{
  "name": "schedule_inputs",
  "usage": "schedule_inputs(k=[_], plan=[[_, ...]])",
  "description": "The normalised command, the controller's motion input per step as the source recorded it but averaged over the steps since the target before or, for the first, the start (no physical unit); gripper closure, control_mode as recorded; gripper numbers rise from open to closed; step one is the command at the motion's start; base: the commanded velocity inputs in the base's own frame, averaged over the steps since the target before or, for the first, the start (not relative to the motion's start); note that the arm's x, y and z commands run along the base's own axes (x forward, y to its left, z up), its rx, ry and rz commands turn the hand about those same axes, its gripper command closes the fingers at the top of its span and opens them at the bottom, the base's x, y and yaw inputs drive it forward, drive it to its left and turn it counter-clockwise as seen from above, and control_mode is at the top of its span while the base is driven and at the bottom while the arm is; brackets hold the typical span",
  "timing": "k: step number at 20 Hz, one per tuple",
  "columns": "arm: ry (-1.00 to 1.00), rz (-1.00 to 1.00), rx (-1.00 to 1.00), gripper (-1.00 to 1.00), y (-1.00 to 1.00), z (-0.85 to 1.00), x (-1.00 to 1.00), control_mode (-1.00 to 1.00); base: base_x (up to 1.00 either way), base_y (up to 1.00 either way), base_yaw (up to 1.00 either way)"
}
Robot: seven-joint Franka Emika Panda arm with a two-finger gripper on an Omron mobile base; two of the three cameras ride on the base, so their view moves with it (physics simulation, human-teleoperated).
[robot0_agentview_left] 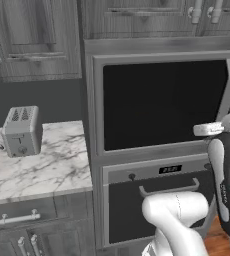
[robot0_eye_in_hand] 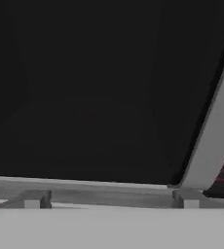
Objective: Open the microwave door.
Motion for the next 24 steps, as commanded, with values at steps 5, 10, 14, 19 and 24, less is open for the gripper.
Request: schedule_inputs(k=[5, 10, 14, 19, 24], plan=[[-0.48, -0.1, 0.0, -1.0, -0.62, 0.45, -0.18, -1.0, 0.0, 0.0, 0.0], [-0.42, -0.11, 0.0, -1.0, -0.68, 0.52, -0.04, -1.0, 0.0, 0.0, 0.0], [-0.23, -0.06, 0.0, -1.0, -0.49, 0.42, 0.0, -1.0, 0.0, 0.0, 0.0], [-0.05, -0.01, 0.04, -1.0, -0.34, 0.12, 0.08, -1.0, 0.0, 0.0, 0.0], [0.0, 0.0, 0.03, -1.0, -0.12, 0.0, 0.23, -1.0, 0.0, 0.0, 0.0]])
